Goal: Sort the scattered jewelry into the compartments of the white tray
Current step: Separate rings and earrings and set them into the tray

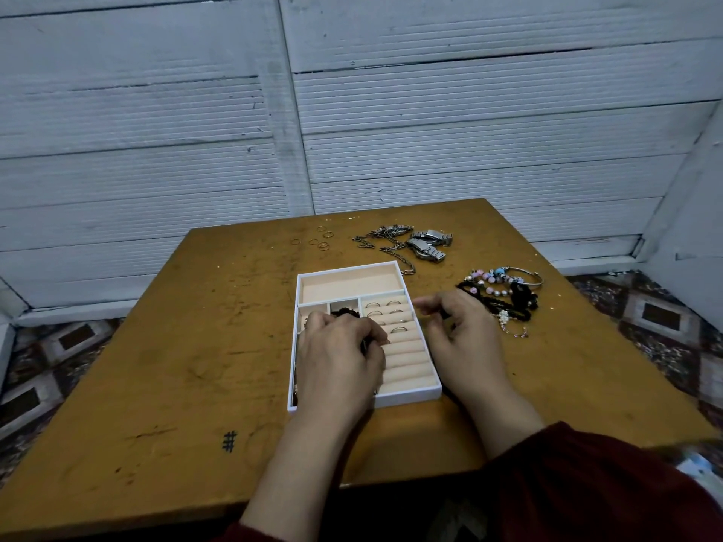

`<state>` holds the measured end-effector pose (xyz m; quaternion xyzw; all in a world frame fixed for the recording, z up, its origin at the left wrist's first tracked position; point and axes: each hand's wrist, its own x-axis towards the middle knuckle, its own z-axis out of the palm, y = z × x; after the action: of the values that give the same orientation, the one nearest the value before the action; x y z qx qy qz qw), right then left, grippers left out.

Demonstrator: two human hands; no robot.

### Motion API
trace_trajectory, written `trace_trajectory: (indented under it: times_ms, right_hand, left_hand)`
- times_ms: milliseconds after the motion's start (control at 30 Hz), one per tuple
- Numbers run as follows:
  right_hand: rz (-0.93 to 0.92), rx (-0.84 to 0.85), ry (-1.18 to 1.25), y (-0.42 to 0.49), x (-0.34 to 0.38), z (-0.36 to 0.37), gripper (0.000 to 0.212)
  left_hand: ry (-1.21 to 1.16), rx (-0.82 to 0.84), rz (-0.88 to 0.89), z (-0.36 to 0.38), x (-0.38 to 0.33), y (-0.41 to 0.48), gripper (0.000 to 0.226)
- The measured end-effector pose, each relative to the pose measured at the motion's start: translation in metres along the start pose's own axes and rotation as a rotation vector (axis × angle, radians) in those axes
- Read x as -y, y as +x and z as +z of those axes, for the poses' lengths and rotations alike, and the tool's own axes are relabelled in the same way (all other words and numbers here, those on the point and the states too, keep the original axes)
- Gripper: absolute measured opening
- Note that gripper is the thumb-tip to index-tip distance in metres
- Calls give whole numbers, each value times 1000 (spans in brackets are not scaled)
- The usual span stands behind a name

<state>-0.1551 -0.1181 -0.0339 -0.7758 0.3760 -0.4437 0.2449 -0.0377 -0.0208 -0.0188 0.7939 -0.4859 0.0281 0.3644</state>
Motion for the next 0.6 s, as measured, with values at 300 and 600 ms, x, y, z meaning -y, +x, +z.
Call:
trace_trajectory:
  times_ms: [300,600]
  right_hand:
    - [15,2,10,0,-5,3,28]
    - [19,7,-11,1,-5,3,28]
  left_hand:
    - [86,-69,36,5,4,1,13]
    - [-40,-39,19,4,8,3,13]
